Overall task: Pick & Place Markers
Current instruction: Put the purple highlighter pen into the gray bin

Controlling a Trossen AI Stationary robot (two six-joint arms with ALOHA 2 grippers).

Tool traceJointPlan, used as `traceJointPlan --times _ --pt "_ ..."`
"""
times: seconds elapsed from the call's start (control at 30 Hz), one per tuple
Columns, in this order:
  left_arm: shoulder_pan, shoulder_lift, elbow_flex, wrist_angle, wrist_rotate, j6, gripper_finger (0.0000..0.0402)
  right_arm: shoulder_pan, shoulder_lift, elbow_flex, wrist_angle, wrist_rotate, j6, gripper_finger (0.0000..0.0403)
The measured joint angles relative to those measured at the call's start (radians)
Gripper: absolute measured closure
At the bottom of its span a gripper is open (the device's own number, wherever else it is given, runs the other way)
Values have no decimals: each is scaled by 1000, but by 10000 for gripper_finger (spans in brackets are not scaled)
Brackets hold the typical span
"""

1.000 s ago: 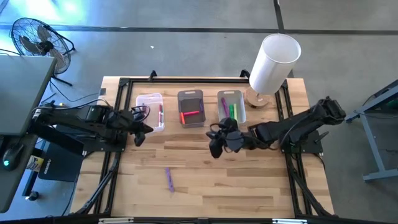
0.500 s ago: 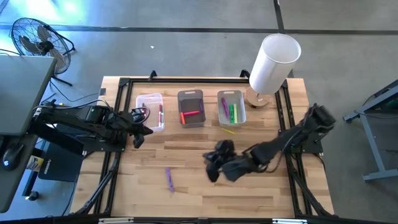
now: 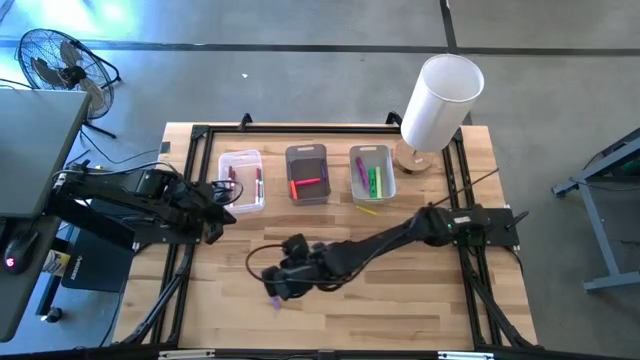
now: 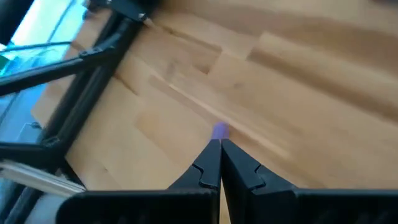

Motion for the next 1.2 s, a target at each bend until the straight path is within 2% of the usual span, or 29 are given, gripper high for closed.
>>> traceJointPlan --times 0.13,0.3,0.47,0.77,0.87,1.07,1.2 --pt "0 -17 0 -63 0 19 399 -9 -8 -164 232 -86 99 403" --pt "0 -37 0 -93 4 21 399 10 -9 -250 232 -73 195 403" --pt "0 -38 0 -90 5 22 399 40 -13 -271 145 -39 191 403" --pt "0 3 0 -5 8 25 400 119 -35 -301 -176 13 169 403" --pt "0 49 0 81 9 25 400 140 -135 -463 -128 31 156 403" --pt "0 216 6 247 -18 -37 401 167 -488 -1038 279 58 151 403" --pt "-2 369 74 261 -40 -159 401 162 -724 -1326 419 37 101 403"
